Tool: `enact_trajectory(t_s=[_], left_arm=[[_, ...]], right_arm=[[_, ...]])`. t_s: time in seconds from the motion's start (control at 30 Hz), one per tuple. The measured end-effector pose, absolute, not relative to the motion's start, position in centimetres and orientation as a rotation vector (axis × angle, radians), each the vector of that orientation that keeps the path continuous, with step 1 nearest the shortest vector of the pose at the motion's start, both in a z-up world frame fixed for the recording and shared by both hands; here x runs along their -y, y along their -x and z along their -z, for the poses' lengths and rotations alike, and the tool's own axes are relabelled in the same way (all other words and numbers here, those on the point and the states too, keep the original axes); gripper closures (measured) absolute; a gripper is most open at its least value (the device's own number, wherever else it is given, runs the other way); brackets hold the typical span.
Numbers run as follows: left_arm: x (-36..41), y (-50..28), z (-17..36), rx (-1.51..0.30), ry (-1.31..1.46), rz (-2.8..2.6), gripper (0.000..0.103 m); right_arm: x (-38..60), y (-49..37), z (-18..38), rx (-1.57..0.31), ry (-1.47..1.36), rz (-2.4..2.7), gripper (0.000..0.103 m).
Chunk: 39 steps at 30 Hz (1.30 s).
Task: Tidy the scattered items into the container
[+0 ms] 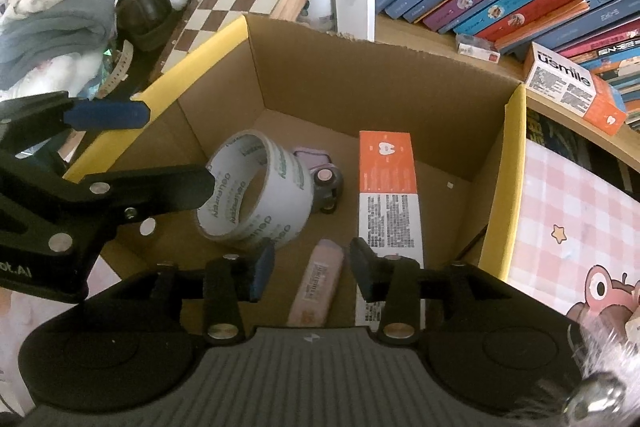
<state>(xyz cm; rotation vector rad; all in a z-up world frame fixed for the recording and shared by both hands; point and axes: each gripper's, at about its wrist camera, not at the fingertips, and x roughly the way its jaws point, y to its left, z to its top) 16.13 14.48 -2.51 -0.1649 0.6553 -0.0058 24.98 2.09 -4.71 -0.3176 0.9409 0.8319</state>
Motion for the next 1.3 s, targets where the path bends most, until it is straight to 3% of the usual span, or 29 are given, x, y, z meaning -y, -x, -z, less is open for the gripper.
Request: enact_trajectory(t_s=[0.17,0.67,0.97,1.3], left_arm=[[-14.5,-15.1,2.0,-0.640,0.183,0.011,0.008],[-12.7,-11.9,0.9,-0.625,0.162,0.034,0.008],[-11.5,-9.2,1.0,-0.638,0.173,0.039,0.008],[-10.7,-6.7,2.1,-0.685,0.192,0.018,0.008]], right_arm=[[-1.6,-24.1,3.6,-0.914,0.301,-0.834,0.051],[1.2,-20.4,0.7,-0.841,0.248,-0.796,0.050],[3.9,-16.6,-0.3,-0.775,0.263,-0.736,0.029],[7.6,-13.7,0.4,-0.742,0.203,-0.623,0.022]])
